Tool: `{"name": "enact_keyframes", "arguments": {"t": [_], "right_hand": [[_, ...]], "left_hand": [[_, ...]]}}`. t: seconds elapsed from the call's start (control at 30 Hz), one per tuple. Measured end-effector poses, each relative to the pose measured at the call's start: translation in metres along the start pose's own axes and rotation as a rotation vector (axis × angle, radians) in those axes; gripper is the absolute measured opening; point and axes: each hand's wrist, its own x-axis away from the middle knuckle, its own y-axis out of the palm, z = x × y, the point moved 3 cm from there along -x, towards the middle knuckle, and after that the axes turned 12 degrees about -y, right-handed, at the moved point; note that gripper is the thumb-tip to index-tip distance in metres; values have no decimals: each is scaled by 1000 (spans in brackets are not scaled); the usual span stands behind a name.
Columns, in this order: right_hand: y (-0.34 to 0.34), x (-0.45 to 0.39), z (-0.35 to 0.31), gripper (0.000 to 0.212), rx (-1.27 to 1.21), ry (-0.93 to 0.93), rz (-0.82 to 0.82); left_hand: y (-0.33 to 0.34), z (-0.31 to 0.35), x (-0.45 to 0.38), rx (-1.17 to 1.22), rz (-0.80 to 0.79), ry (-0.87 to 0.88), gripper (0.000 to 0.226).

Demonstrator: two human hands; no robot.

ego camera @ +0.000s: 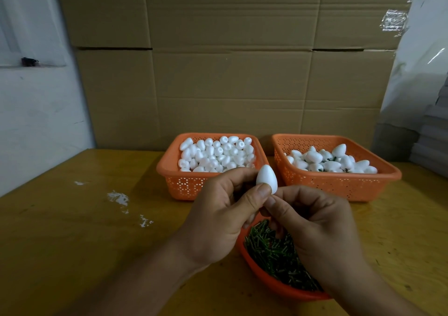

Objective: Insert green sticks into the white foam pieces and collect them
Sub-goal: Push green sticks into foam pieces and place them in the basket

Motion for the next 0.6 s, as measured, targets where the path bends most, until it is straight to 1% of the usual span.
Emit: {"name": "enact_keyframes", "arguments": {"t": [0.13, 0.43, 0.6], "right_hand": [[2, 0, -3, 11, -17, -27, -27], [-2, -1, 2, 14, -33, 32, -14], [-2, -1, 4, 14, -58, 33, -20]], "left_hand": [[1, -1, 1, -2, -4, -1, 24], [2, -5, -1, 87, -14, -22, 21], [2, -8, -2, 130, -35, -46, 32]]}}
